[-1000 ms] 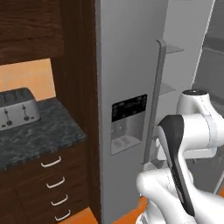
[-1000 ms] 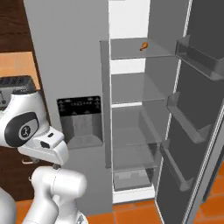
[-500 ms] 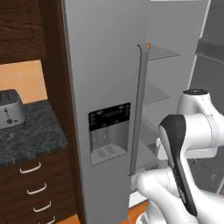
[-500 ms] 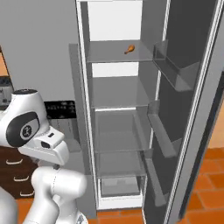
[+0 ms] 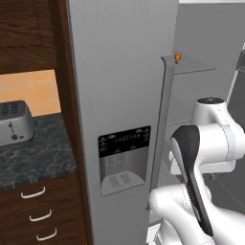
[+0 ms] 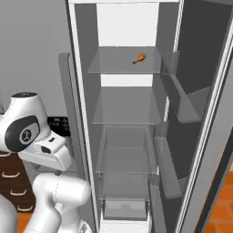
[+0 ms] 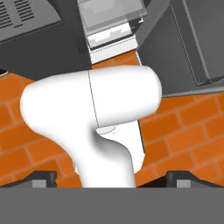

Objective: Place one bell pepper and one chicken drumstick in each tupperware on the nearby counter, to pack two identical lunches.

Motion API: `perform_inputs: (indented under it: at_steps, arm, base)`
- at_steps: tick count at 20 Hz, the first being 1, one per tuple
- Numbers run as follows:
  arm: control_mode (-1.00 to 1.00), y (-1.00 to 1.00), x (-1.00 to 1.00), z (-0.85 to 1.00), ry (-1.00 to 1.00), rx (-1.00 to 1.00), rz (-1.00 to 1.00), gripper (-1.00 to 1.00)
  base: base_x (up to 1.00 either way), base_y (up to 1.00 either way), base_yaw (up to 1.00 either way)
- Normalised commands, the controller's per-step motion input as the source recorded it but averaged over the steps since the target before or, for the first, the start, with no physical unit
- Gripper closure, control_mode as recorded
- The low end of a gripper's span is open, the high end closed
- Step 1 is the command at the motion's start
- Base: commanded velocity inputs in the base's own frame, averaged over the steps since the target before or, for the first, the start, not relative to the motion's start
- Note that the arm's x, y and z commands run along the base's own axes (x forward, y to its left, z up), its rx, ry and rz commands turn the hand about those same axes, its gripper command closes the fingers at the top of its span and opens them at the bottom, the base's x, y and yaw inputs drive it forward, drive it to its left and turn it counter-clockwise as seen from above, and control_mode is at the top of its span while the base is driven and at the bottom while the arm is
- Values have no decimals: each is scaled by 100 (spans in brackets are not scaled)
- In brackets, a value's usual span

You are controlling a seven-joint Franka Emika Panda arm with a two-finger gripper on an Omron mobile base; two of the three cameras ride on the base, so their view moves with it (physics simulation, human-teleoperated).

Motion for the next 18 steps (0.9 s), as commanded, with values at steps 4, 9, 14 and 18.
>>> perform_inputs:
  at_steps: [4,9,14,18]
  arm:
    - [100,0,0,0,0,0,0,-100]
    - [100,0,0,0,0,0,0,-100]
    - [100,0,0,0,0,0,0,-100]
    - [100,0,0,0,0,0,0,-100]
  base:
    - [-18,-63,0]
    - [19,-13,-1]
    - [39,-17,-15]
    - [6,-39,-4]
